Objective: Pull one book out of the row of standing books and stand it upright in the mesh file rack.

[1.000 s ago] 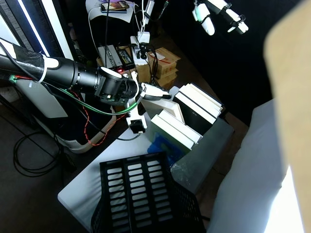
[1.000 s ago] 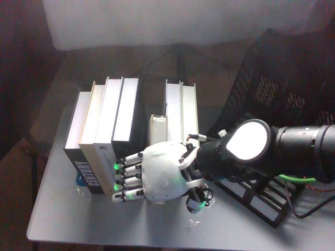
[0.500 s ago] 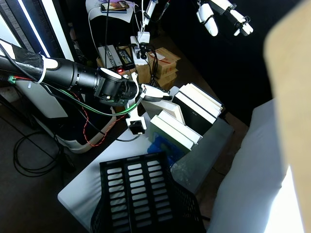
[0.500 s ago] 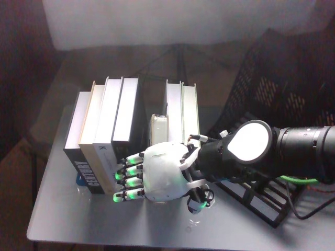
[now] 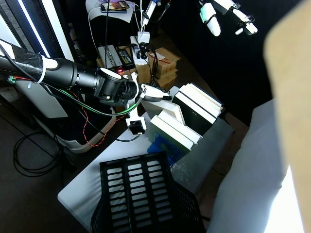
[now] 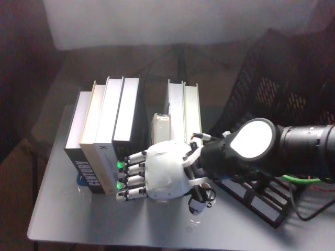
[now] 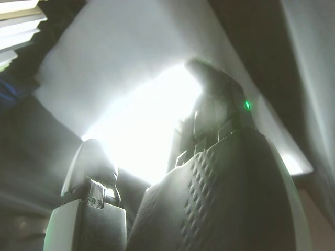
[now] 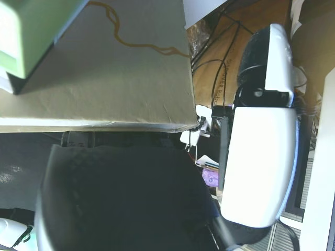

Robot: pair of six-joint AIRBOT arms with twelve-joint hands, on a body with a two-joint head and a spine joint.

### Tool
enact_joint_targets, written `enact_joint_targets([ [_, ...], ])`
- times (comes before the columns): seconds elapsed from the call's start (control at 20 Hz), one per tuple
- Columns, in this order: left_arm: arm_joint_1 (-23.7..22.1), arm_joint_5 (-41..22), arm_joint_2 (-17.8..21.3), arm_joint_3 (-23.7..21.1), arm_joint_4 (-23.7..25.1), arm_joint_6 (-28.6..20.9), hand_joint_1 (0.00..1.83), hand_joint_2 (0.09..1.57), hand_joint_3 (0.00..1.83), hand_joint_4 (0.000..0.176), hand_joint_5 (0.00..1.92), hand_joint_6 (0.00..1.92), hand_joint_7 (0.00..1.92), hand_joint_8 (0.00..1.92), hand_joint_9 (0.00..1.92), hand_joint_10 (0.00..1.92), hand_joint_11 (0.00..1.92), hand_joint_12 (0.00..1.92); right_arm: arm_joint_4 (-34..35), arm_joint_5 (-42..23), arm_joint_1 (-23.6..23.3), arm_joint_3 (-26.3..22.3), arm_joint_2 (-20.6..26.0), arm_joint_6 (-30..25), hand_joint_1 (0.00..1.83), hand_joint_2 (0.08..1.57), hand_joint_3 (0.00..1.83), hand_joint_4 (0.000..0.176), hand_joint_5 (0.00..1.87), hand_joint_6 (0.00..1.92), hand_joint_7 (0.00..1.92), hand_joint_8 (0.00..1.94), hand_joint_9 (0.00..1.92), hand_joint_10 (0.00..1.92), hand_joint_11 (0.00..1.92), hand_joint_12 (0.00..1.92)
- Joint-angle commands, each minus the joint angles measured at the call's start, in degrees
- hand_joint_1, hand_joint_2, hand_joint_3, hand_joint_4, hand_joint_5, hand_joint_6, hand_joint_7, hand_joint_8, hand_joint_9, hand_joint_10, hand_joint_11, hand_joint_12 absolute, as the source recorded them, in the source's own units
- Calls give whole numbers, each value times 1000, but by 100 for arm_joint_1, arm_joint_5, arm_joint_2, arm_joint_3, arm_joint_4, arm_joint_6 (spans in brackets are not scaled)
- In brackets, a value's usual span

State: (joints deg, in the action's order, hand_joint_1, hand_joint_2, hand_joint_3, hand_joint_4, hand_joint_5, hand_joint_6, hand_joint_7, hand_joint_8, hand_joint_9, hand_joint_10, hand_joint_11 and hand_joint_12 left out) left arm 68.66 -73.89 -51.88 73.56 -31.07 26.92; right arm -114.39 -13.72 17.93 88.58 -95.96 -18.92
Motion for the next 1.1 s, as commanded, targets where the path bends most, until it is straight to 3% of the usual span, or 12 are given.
enact_joint_targets([
  [0.0,-57,-704,67,54,-151,-13,382,1396,0,66,81,19,39,12,15,12,0,1921,125,122,160,26,149,-105,1017,797,0,0,0,0,0,0,0,0,0,0],
  [0.25,-145,-676,71,103,-111,-17,393,1402,2,44,66,10,29,3,0,1,0,1921,258,110,104,-46,266,-98,1017,797,0,0,0,0,0,0,0,0,0,0],
  [0.3,-201,-643,66,123,-72,-10,396,1407,4,44,62,9,23,0,0,0,0,1921,271,106,96,-43,286,-98,1081,1052,0,2,101,69,145,0,128,240,57,973],
  [0.35,-241,-624,64,134,-48,-3,392,1406,3,39,69,12,39,8,0,0,0,1921,276,106,94,-27,291,-98,1012,1072,0,0,204,151,306,26,258,508,11,1441],
  [0.4,-265,-622,62,142,-34,0,378,1406,3,45,71,13,34,5,0,0,0,1921,289,106,84,-14,293,-98,1078,1096,0,0,328,242,471,62,345,685,1,1597],
  [0.55,-301,-641,60,161,-25,-12,356,1409,4,54,72,14,31,4,0,0,0,1921,289,102,72,30,291,-57,1222,1062,0,0,547,329,794,183,578,791,208,1633],
  [0.6,-309,-638,58,163,-25,-8,354,1413,6,55,83,19,62,17,48,22,0,1921,289,103,72,35,291,-51,1356,1093,0,0,898,571,970,863,913,1235,851,1753],
  [0.65,-313,-634,58,165,-17,-5,354,1413,6,55,83,19,62,17,48,22,0,1921,289,103,72,38,291,-34,1356,1093,0,0,898,571,970,863,913,1235,851,1753],
  [0.7,-315,-640,59,166,-16,-3,380,1422,0,30,88,36,111,4,1,210,0,1921,289,104,73,54,291,-29,1368,1152,4,0,822,924,911,1169,882,1413,989,1717],
  [0.85,-320,-662,57,167,-16,-3,399,1410,0,31,91,38,99,6,0,122,0,1921,293,104,73,87,291,-29,1267,1124,0,0,944,810,1023,1220,1131,1382,1130,1760],
  [0.95,-320,-667,48,166,-23,-6,394,1399,0,42,94,34,166,24,0,422,0,1921,351,102,73,82,296,-29,1258,1146,0,0,876,916,995,1263,1120,1377,1116,1742],
  [1.05,-320,-669,36,170,-29,-7,387,1394,0,46,92,31,164,19,0,474,0,1921,352,103,79,83,297,-29,1346,1150,3,0,815,1004,948,1167,920,1361,950,1691],
])
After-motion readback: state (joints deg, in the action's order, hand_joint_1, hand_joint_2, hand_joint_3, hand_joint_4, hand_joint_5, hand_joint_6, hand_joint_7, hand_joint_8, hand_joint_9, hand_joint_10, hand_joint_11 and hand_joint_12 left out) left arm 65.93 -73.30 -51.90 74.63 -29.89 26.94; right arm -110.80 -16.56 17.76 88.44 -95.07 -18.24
